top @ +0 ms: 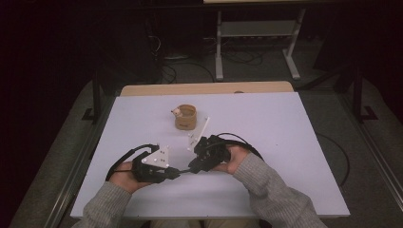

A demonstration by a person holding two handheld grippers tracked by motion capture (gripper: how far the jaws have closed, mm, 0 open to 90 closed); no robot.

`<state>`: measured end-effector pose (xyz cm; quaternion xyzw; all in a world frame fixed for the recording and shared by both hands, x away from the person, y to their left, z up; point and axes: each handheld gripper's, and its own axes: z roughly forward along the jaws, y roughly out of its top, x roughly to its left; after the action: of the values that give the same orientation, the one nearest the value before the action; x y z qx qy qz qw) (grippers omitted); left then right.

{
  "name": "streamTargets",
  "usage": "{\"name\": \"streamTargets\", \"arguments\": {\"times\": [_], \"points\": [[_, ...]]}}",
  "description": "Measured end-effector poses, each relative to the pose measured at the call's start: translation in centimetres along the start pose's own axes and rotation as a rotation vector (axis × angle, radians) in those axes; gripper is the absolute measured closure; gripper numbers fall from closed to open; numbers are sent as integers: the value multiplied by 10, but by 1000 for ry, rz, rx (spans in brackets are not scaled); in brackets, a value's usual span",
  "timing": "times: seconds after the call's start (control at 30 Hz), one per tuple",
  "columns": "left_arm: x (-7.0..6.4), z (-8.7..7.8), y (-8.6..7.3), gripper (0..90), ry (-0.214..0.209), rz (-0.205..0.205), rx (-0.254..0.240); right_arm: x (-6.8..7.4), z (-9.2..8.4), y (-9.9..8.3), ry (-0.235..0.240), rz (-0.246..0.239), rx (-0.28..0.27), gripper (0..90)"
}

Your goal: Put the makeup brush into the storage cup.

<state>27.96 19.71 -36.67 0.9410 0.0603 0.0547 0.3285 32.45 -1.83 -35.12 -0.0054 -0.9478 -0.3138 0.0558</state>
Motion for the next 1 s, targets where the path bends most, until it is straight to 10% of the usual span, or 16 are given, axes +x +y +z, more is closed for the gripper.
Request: {"name": "streamTargets", "arguments": {"times": [0.43,0.7,1.0], "points": [[0,3,-1,832,-11,17,3,-4,-9,-16,65,30,-40,823],[2,7,15,677,-26,-18,-21,-1,-12,-1,32,-18,70,829],[1,15,28,837,-45,13,10,2,-15,6,19,-40,69,823]]}}
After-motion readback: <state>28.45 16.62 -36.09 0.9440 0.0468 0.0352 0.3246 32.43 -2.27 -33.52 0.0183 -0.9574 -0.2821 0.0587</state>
